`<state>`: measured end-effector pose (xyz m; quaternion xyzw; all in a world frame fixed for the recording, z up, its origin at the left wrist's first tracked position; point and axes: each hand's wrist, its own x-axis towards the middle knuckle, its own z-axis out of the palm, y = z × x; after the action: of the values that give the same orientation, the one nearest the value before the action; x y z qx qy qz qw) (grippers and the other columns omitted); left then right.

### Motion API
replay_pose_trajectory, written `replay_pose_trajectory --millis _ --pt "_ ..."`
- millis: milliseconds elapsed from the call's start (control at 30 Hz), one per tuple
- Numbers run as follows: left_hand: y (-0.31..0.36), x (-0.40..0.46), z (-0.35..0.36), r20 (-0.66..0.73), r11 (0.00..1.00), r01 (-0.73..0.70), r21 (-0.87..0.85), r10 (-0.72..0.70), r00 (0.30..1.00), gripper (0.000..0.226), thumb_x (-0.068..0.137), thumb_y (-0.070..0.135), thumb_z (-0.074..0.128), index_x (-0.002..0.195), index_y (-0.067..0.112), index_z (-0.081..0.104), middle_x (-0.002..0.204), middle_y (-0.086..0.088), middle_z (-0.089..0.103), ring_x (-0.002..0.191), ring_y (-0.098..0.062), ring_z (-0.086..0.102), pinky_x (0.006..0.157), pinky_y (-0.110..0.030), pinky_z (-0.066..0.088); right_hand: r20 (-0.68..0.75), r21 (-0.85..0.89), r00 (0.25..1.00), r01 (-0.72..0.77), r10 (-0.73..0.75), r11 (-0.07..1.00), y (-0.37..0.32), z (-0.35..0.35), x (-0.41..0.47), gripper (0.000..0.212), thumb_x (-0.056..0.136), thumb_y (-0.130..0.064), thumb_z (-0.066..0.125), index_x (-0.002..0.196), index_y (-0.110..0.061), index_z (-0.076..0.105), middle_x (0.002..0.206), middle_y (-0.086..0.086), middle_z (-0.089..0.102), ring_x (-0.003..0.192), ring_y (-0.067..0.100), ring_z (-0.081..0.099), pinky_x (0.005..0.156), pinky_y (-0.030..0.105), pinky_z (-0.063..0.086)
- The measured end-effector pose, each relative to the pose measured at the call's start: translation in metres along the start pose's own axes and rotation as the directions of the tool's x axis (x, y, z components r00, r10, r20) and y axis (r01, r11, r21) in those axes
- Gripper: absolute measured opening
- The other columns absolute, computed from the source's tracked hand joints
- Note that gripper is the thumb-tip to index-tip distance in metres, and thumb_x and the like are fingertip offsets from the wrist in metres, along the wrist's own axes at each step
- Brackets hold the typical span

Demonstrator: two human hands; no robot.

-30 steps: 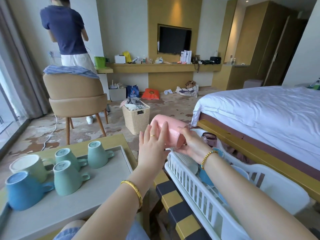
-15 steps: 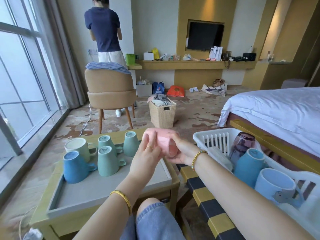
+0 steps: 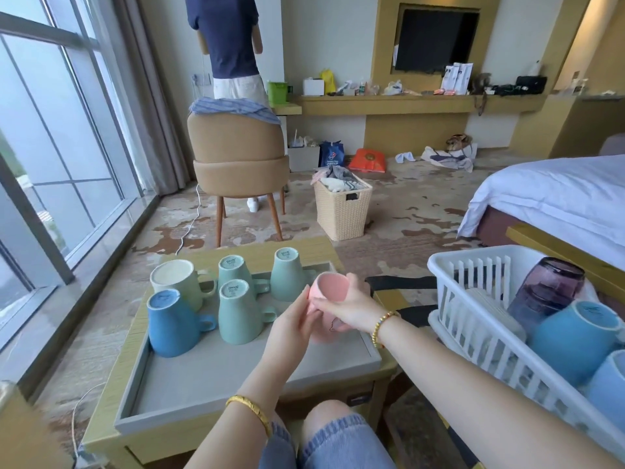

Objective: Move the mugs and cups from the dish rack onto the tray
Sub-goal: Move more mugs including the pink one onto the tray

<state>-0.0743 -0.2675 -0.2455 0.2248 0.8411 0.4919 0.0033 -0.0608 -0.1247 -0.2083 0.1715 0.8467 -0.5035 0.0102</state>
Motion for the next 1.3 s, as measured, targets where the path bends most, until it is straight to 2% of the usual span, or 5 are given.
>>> replay_pose_trajectory --millis 200,467,700,1067,1300 --pt "-0.030 0.009 0.008 0.101 0.989 0.105 -0.108 -0.094 0.990 0.053 0.094 0.019 0.051 0.143 0.019 0.032 0.139 0.000 0.049 0.127 -0.013 0.046 0.107 -0.036 0.038 -0.090 -0.212 0.985 0.128 -0.150 0.969 0.019 0.011 0.023 0.111 0.061 -0.056 0.075 0.146 -0.027 0.010 0.144 0.001 0.026 0.130 0.019 0.034 0.103 0.031 0.036" --pt "-0.036 0.026 -0.013 0.084 0.987 0.083 0.140 -0.095 0.992 0.022 0.092 0.035 0.050 0.098 0.020 0.064 0.090 0.001 0.069 0.085 -0.009 0.061 0.073 -0.023 0.042 0.016 -0.058 0.993 0.121 -0.120 0.991 0.013 0.005 0.027 0.093 0.071 -0.044 0.074 0.143 -0.021 0.020 0.138 0.002 0.036 0.109 0.013 0.043 0.084 0.027 0.044" --pt "0.005 0.056 -0.047 0.344 0.864 -0.182 0.470 0.011 0.939 0.072 0.084 -0.001 0.050 0.147 0.019 0.021 0.154 -0.005 0.021 0.135 -0.024 0.035 0.108 -0.031 0.032 0.121 0.106 0.988 -0.108 0.095 0.989 -0.002 0.000 0.029 0.038 0.094 -0.021 0.048 0.130 -0.008 0.045 0.132 0.017 0.051 0.123 0.031 0.048 0.100 0.046 0.045" --pt "0.013 0.053 -0.056 0.190 0.644 -0.061 0.763 -0.132 0.973 0.059 0.085 0.022 0.060 0.137 0.018 0.032 0.135 -0.008 0.046 0.119 -0.029 0.050 0.089 -0.042 0.046 0.074 0.341 0.997 -0.043 0.019 0.939 -0.004 0.009 0.053 0.042 0.095 -0.013 0.048 0.137 -0.010 0.045 0.121 0.007 0.057 0.098 0.020 0.054 0.095 0.039 0.047" --pt "0.024 0.080 -0.053 0.552 0.565 -0.367 0.739 -0.197 0.810 0.095 0.077 0.023 0.070 0.148 0.033 0.007 0.158 -0.001 0.003 0.142 -0.031 0.015 0.111 -0.055 0.026 0.084 0.396 0.985 -0.170 0.149 0.902 0.027 0.023 0.028 0.035 0.092 0.003 0.035 0.099 -0.013 0.065 0.100 0.010 0.063 0.095 0.022 0.061 0.079 0.034 0.052"
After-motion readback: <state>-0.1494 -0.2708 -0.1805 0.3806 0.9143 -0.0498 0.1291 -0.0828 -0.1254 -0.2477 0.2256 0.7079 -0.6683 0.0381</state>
